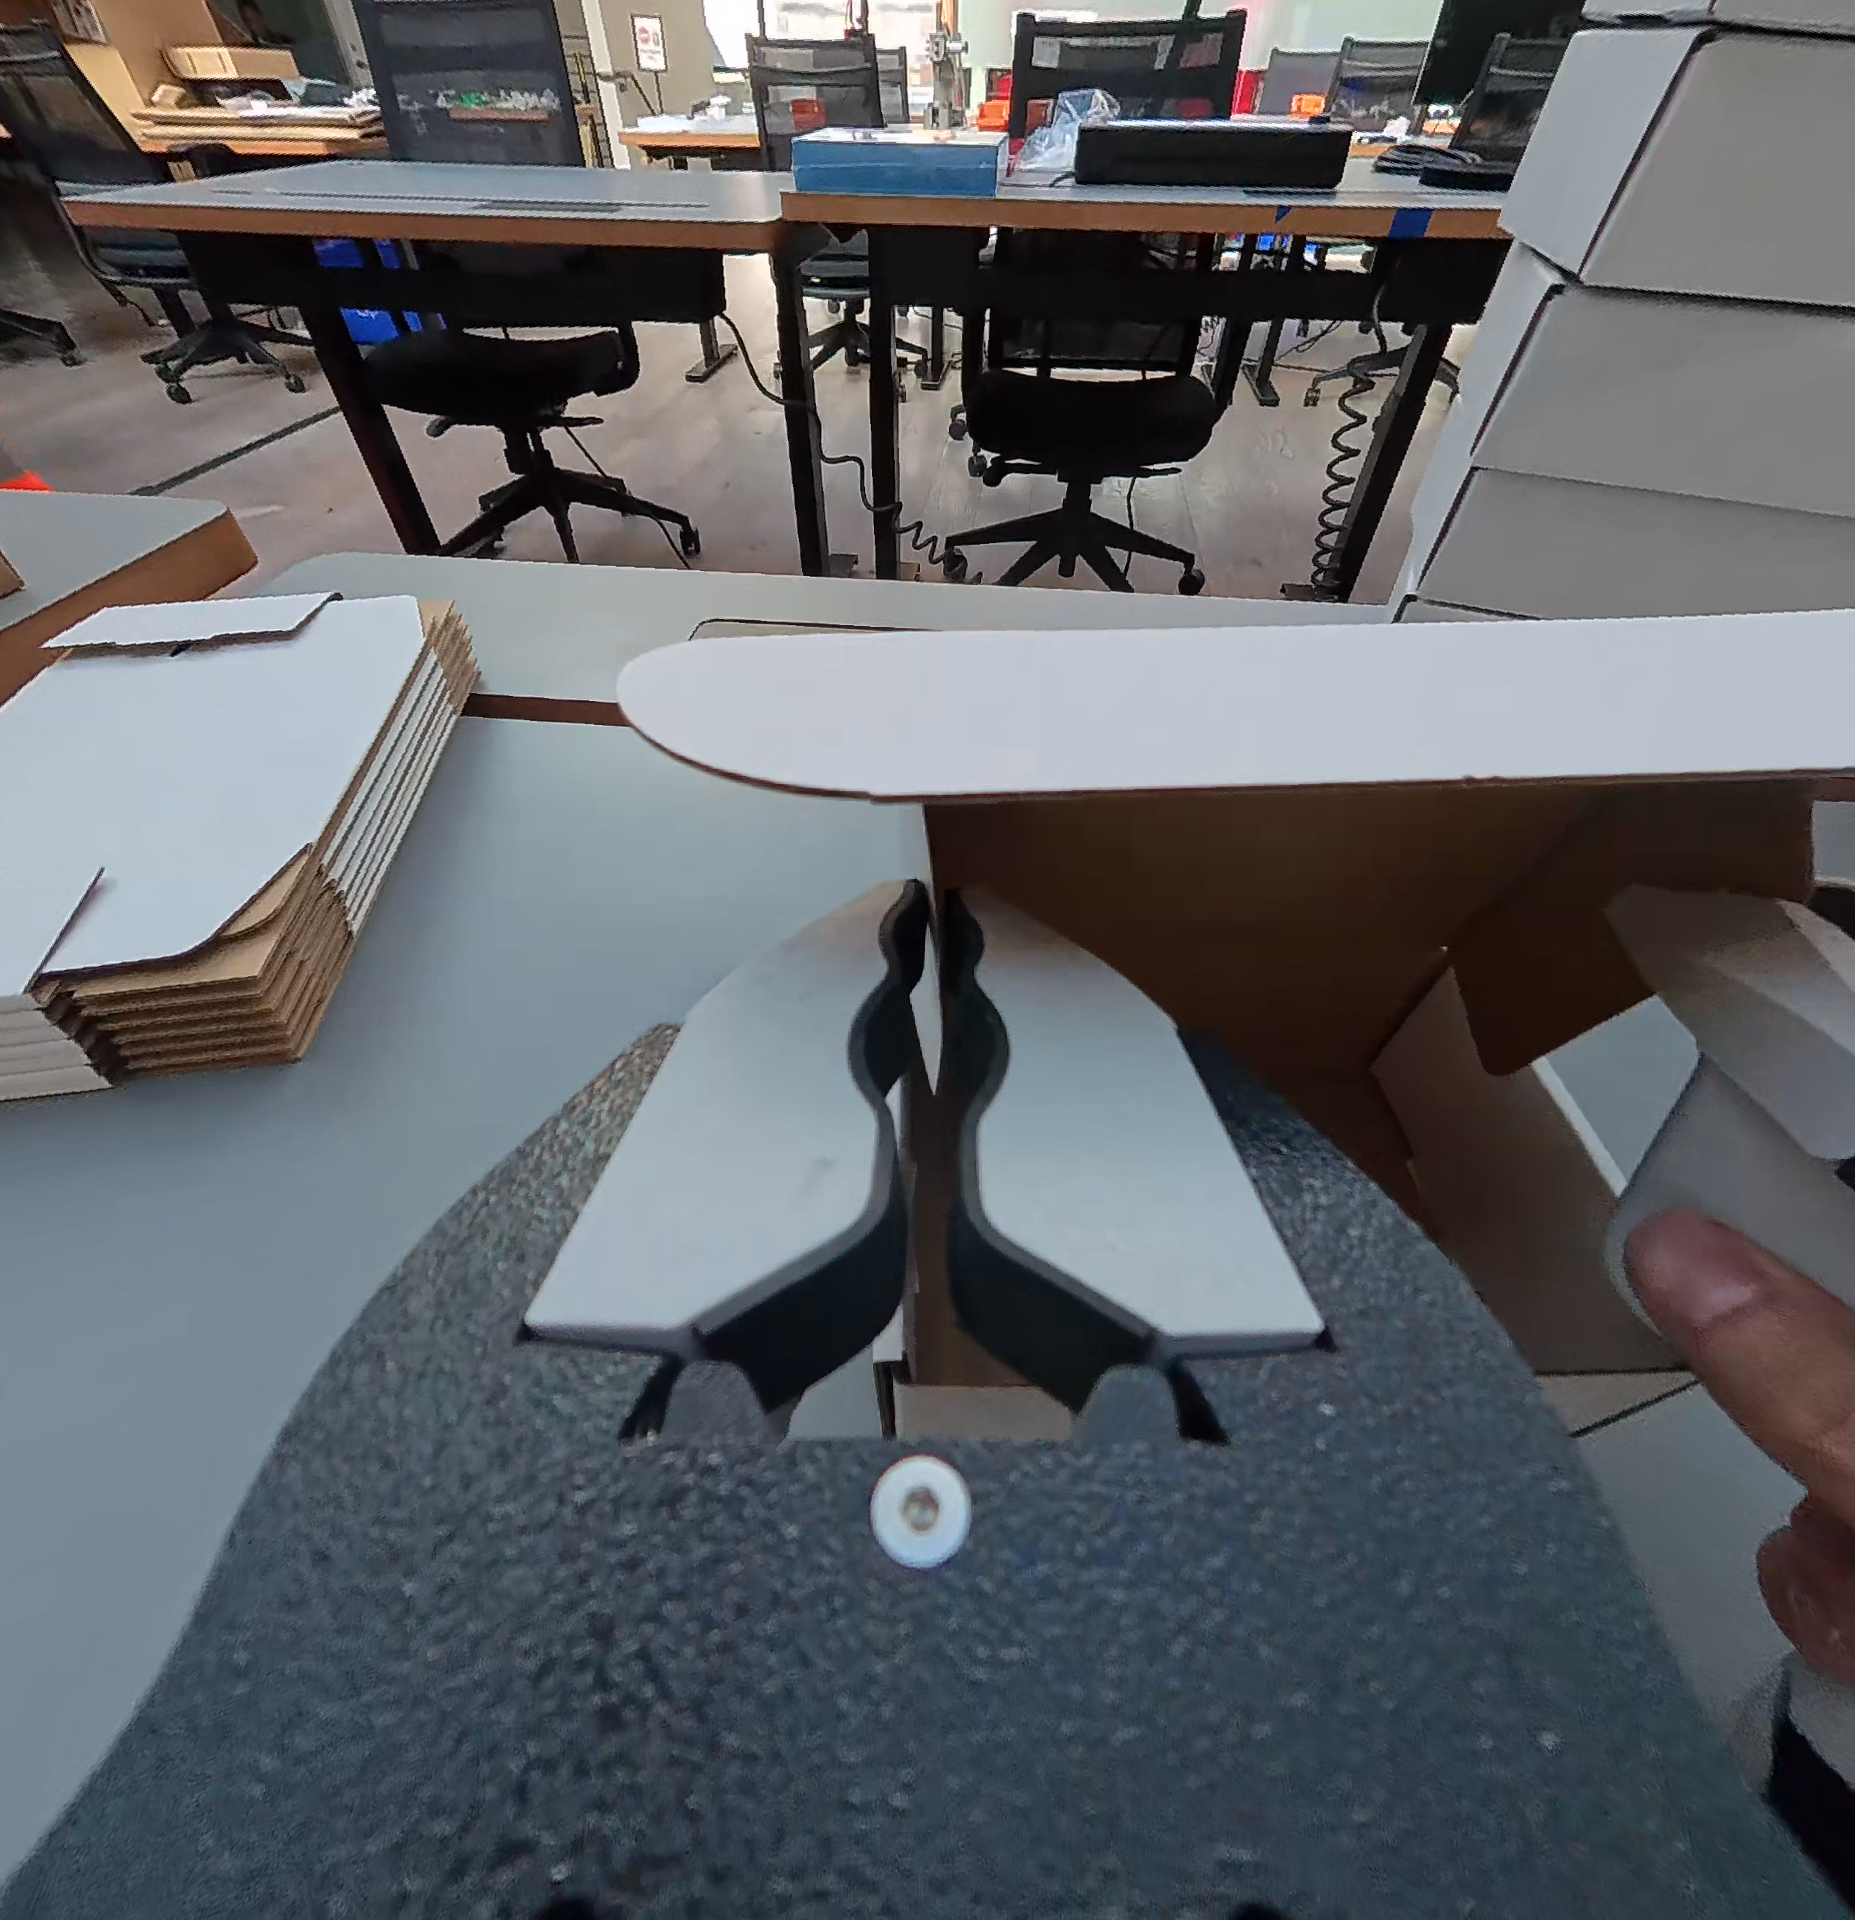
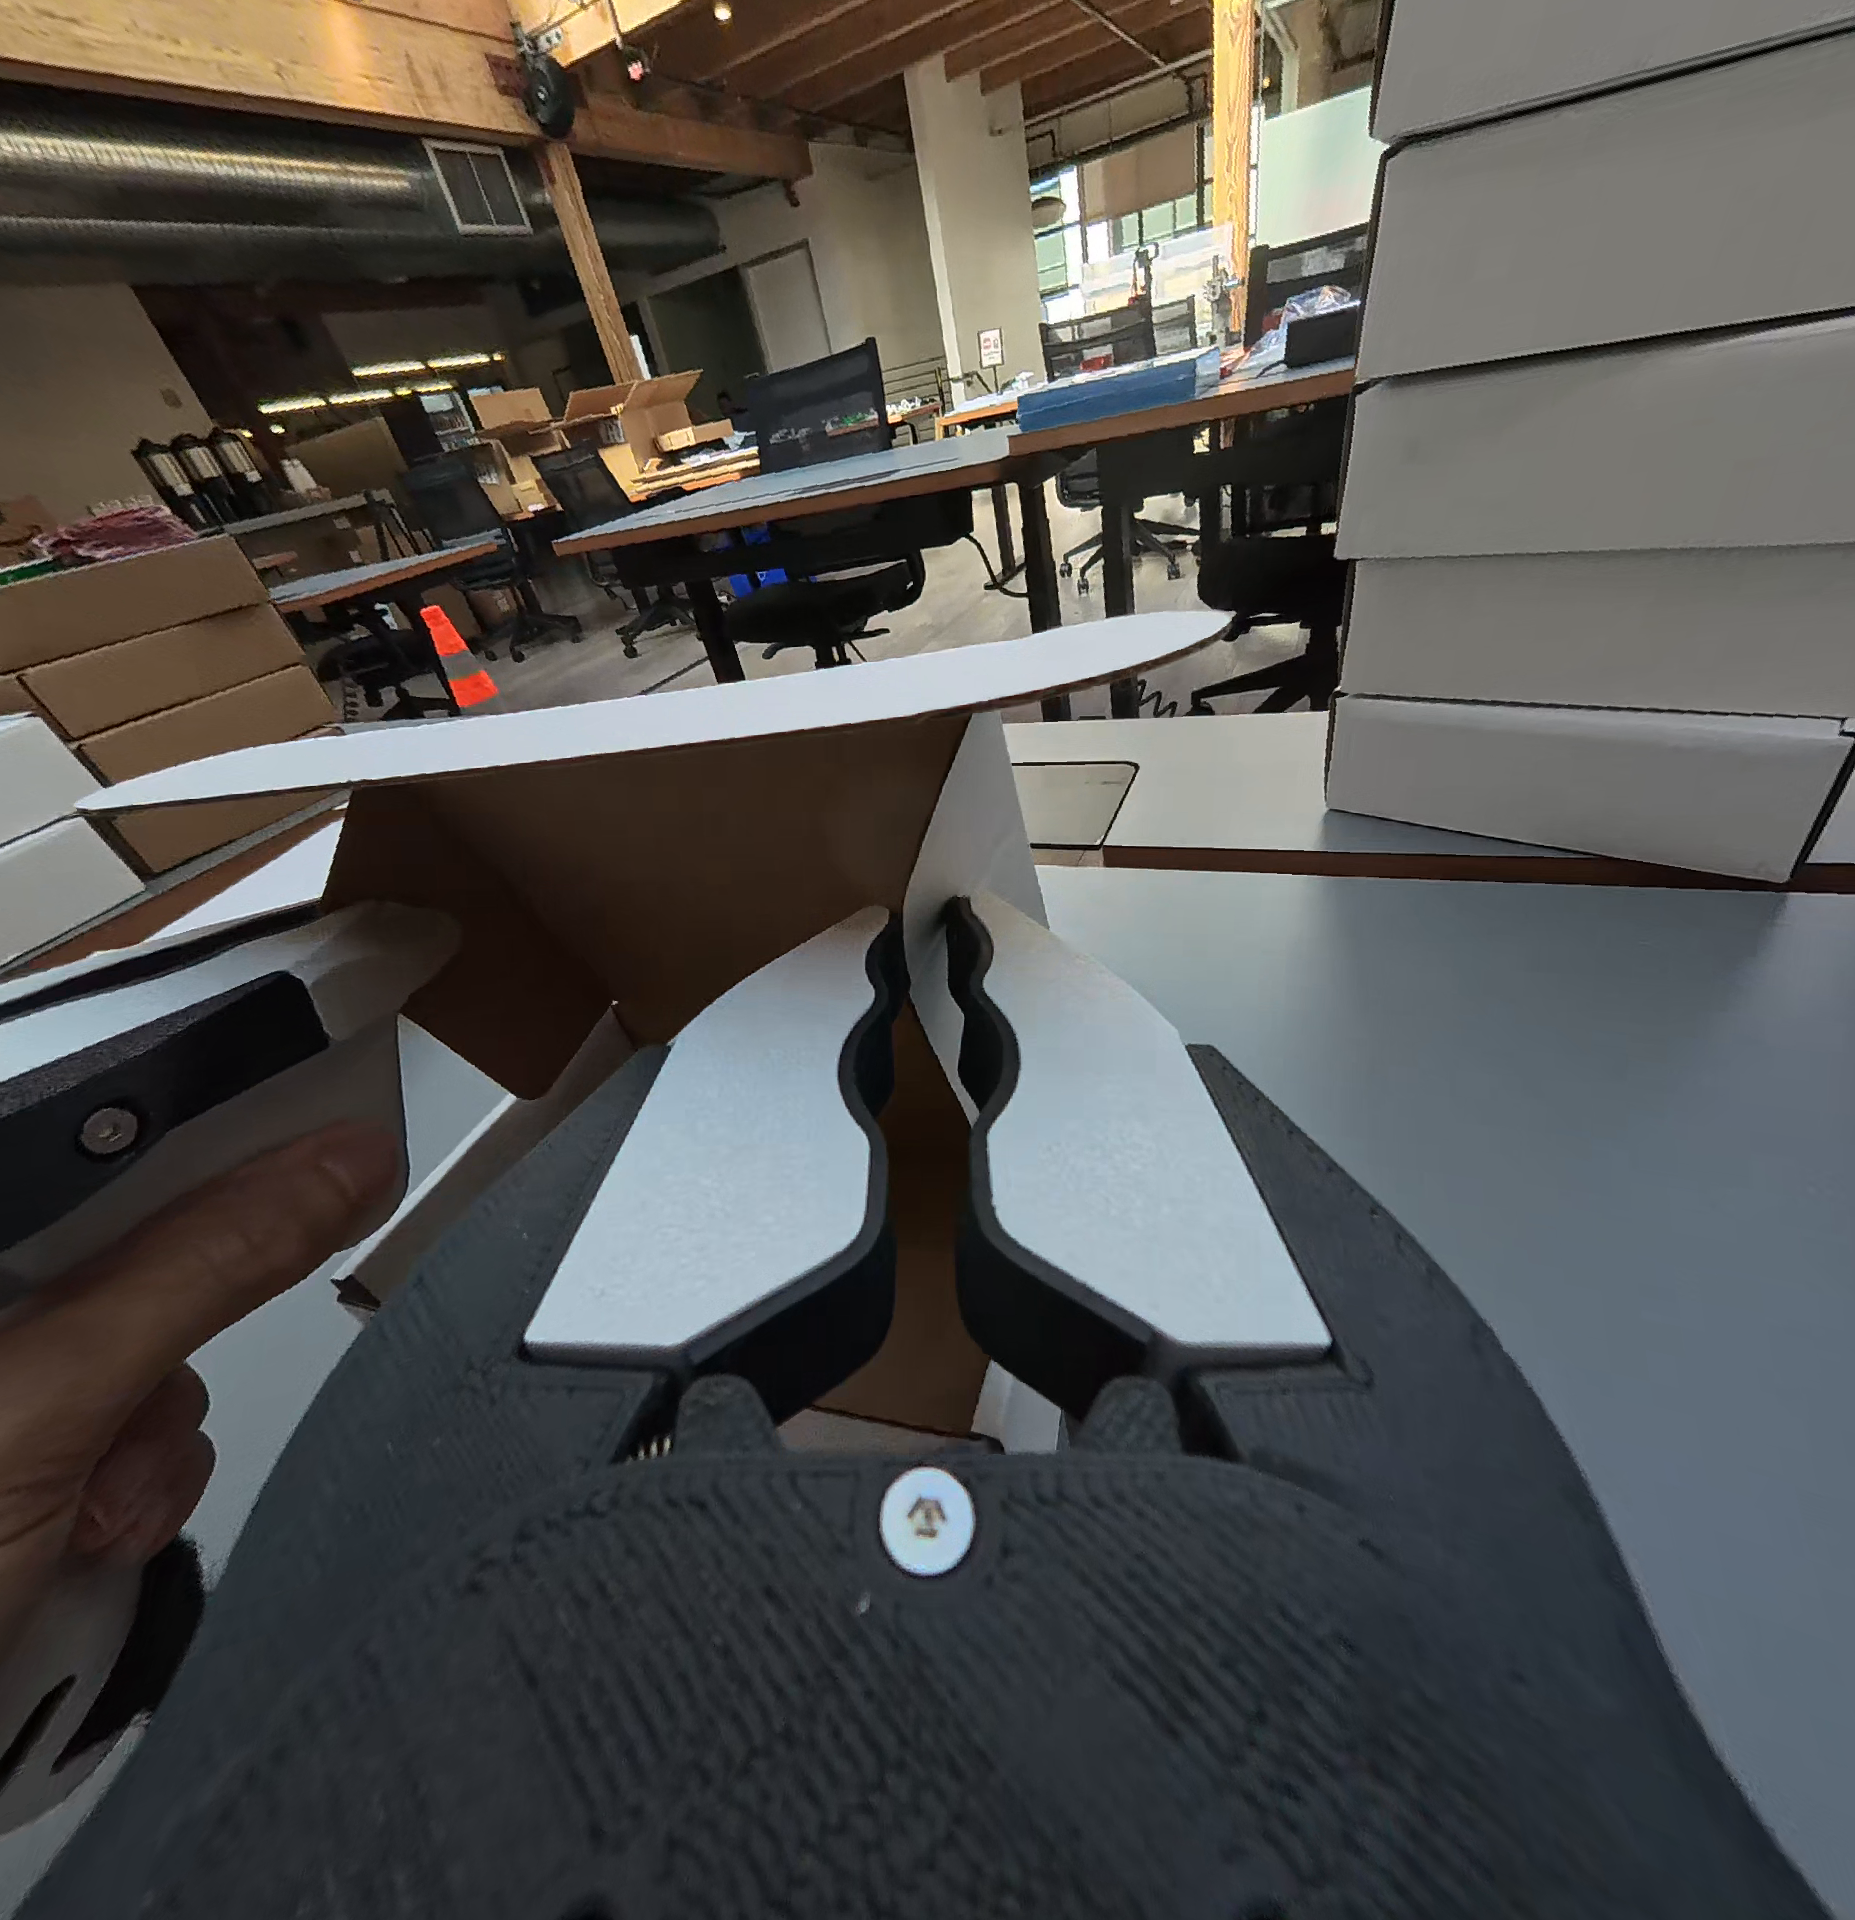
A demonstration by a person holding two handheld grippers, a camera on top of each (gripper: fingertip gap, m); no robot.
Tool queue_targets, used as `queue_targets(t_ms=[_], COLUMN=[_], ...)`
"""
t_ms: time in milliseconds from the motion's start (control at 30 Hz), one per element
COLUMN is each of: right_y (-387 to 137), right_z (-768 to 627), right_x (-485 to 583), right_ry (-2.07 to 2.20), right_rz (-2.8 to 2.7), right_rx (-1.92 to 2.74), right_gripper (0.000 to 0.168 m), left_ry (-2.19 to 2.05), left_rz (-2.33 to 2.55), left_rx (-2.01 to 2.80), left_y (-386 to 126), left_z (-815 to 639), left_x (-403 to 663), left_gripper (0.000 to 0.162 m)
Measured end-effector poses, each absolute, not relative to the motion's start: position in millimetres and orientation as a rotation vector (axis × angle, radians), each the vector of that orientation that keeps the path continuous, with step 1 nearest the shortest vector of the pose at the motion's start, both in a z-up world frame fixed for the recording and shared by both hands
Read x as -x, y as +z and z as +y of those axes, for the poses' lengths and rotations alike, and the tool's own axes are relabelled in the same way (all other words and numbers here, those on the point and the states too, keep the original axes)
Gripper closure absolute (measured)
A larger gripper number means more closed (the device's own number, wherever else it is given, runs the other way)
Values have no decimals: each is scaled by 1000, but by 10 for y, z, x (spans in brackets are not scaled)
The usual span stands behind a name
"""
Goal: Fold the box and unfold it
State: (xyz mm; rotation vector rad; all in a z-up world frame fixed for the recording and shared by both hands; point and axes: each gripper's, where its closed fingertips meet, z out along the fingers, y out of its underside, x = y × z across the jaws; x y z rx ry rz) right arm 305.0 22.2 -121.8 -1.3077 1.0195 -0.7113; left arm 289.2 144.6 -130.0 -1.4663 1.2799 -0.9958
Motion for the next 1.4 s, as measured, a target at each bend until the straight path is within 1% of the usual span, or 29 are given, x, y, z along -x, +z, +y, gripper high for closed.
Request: queue_targets(t_ms=[267,533,633,800,967,1233,1333,1400], right_y=[-1308,-1529,-1626,-1769,-1848,-1868,-1872,-1871], right_z=[202,204,208,141,99,87,84,80], right_x=[-2924,-2772,-2715,-2664,-2653,-2636,-2638,-2639], right_ry=[-734,-712,-726,-769,-775,-789,-798,-793], right_rz=[1046,1076,1080,1081,1080,1074,1072,1074], right_rx=[1353,1472,1554,1734,1774,1799,1804,1801], right_gripper=[161,162,162,164,165,164,165,164], left_ry=[-993,-979,-966,-954,-976,-1025,-1039,-1055], left_rz=[1295,1349,1386,1422,1442,1458,1481,1539], left_rx=[1466,1464,1492,1508,1546,1535,1461,1391], left_y=[-1364,-1559,-1688,-1716,-1796,-1803,-1752,-1734], left_z=[1421,1363,1351,1354,1337,1327,1302,1279], left_x=[-2752,-2537,-2483,-2439,-2408,-2387,-2378,-2347], left_gripper=[159,160,159,160,159,156,155,149])
